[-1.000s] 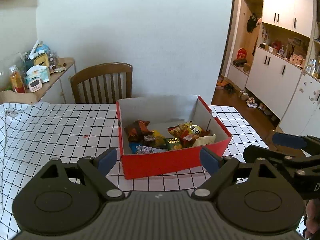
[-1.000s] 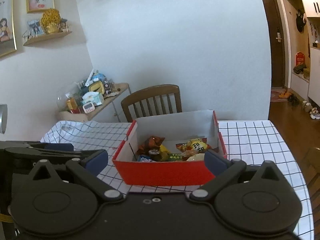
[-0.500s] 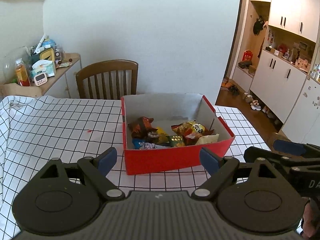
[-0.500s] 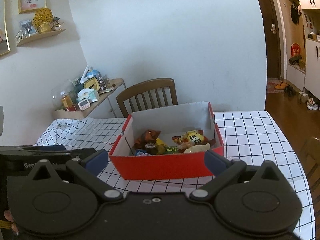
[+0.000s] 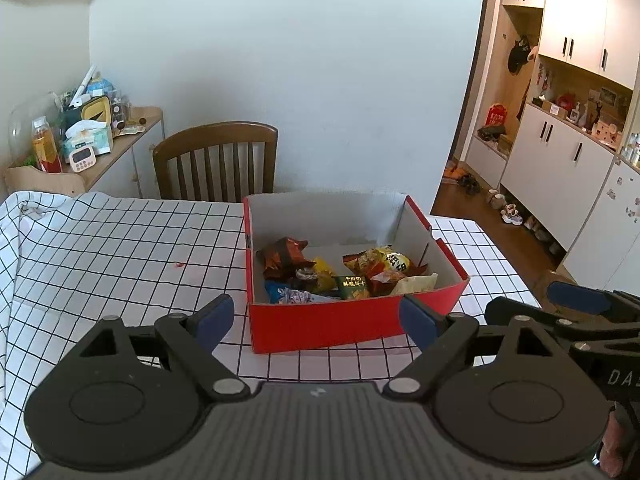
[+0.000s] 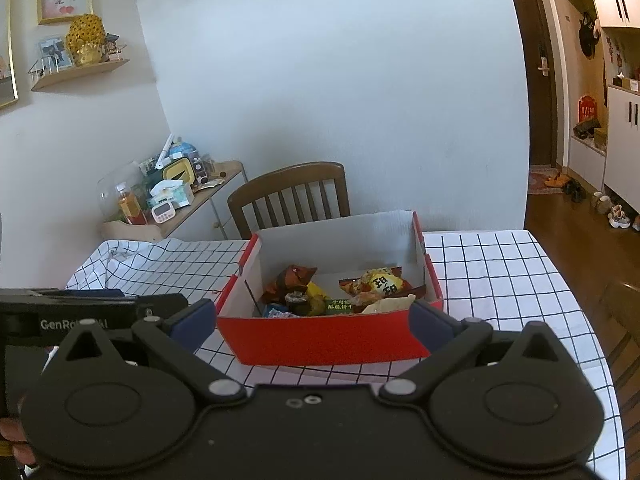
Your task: Organize snacks
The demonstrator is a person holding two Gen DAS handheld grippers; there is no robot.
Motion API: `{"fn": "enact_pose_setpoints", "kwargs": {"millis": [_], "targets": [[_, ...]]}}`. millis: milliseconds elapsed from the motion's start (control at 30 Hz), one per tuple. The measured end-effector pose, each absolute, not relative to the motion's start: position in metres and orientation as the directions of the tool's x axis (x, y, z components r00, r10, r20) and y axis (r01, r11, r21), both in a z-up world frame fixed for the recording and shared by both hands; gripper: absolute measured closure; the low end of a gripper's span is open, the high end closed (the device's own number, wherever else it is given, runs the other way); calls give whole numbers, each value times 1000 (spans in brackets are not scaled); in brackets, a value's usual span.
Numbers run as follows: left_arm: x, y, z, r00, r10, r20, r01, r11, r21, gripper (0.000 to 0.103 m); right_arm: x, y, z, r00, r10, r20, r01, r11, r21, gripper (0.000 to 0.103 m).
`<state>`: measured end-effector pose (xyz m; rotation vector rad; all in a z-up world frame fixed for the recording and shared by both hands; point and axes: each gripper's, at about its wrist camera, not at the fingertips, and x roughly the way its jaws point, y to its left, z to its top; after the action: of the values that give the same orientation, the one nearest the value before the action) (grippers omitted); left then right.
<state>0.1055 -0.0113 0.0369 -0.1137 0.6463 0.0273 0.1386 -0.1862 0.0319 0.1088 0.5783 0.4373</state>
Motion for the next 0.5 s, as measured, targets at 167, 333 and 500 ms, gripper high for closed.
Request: {"fn": "enact_pose_setpoints", "kwargs": {"millis": [167, 333, 500], "targets": [[106, -11, 38, 799, -10, -601, -60, 994, -96, 13, 138, -185, 33, 749, 429, -505, -372, 903, 215, 0], [106, -12, 38, 799, -13, -601, -56, 994, -97, 13, 138, -185, 33, 750, 424, -508, -369, 905, 211, 0], [106, -12, 38, 799, -15, -601, -54, 994, -97, 13, 137, -186, 33, 749, 426, -507, -371, 904, 212, 0]]}}
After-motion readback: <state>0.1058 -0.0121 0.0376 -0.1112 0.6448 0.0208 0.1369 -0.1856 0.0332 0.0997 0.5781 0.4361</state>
